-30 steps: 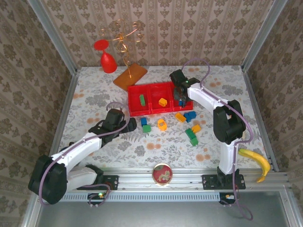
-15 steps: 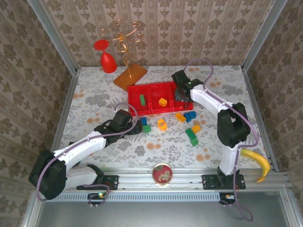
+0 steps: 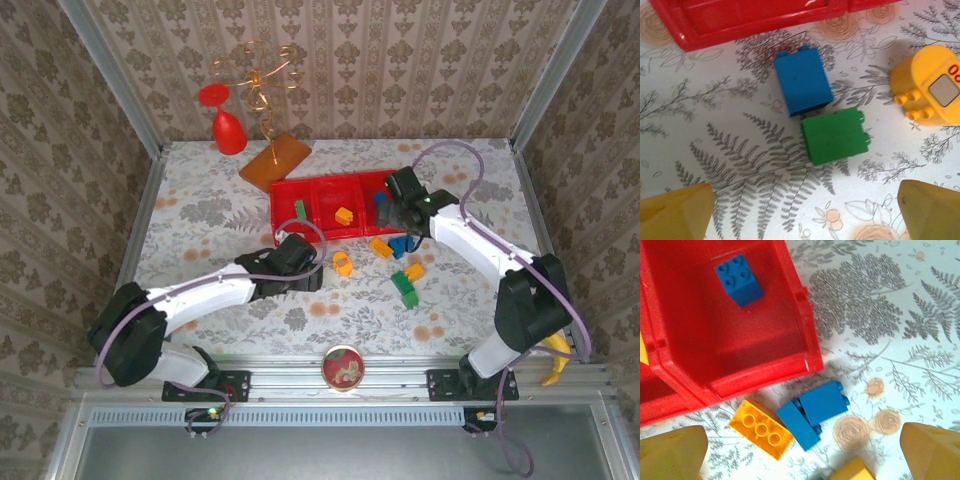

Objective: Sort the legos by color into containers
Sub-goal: Pick up the lego from the center of the table.

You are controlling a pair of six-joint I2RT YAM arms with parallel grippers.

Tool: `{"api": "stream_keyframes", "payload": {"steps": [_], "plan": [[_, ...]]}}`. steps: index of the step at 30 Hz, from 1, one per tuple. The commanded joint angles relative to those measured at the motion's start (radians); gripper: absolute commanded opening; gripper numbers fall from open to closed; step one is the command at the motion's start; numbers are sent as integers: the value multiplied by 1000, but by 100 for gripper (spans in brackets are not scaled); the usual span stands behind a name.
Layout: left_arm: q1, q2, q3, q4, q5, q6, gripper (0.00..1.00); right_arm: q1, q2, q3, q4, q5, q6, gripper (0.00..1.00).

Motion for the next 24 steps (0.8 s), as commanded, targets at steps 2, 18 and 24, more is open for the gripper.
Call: {"api": "stream_keyframes", "payload": {"steps": [2, 18, 24], "plan": [[-20, 70, 77, -63, -36, -47, 92, -4, -72, -51, 2, 6, 35, 100], [-33, 261, 219, -131, -45, -100, 80, -6, -95, -71, -26, 18, 4, 100], [-16, 298, 231, -120, -44, -124, 80, -8, -101, -73, -29, 22, 2, 100]]}}
